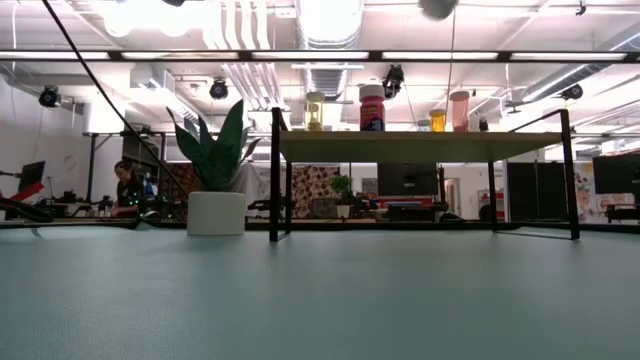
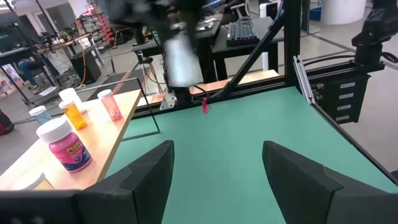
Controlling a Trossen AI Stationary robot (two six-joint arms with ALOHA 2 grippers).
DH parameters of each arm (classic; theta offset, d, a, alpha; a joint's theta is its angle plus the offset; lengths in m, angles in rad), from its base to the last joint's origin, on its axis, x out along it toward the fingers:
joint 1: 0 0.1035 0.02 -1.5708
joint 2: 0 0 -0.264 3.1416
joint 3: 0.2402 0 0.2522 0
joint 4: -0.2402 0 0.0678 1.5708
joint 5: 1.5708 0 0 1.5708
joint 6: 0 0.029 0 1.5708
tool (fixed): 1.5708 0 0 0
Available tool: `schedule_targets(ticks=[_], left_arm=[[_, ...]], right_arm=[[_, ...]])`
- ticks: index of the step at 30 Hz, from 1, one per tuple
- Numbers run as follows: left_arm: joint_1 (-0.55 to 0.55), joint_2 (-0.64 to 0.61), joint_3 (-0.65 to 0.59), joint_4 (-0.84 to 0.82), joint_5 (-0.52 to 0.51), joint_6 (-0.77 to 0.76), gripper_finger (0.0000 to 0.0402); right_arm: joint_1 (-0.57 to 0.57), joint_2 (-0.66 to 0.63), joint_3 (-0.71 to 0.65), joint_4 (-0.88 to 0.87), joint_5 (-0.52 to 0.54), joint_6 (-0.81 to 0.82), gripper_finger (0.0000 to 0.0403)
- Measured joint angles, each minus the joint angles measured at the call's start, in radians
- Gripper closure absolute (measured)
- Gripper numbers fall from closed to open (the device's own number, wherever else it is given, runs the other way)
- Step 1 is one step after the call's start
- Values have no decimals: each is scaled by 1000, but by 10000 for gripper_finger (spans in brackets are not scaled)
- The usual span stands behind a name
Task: Pick and place medicine bottles onto shelf by color
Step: Put the white pill bottle on the shelf
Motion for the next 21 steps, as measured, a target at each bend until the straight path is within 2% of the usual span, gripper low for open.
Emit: schedule_targets(ticks=[5, 9, 10, 13, 21], left_arm=[[0, 0, 0, 0, 0, 0, 173], [0, 0, 0, 0, 0, 0, 173], [0, 0, 0, 0, 0, 0, 173], [0, 0, 0, 0, 0, 0, 173], [0, 0, 0, 0, 0, 0, 173]], right_arm=[[-192, 44, 143, -144, 17, -225, 280], [-308, 78, 237, -283, 128, -313, 276], [-332, 76, 240, -265, 139, -335, 274], [-409, 67, 237, -272, 73, -411, 271], [-569, 22, 147, -274, 55, -459, 269]])
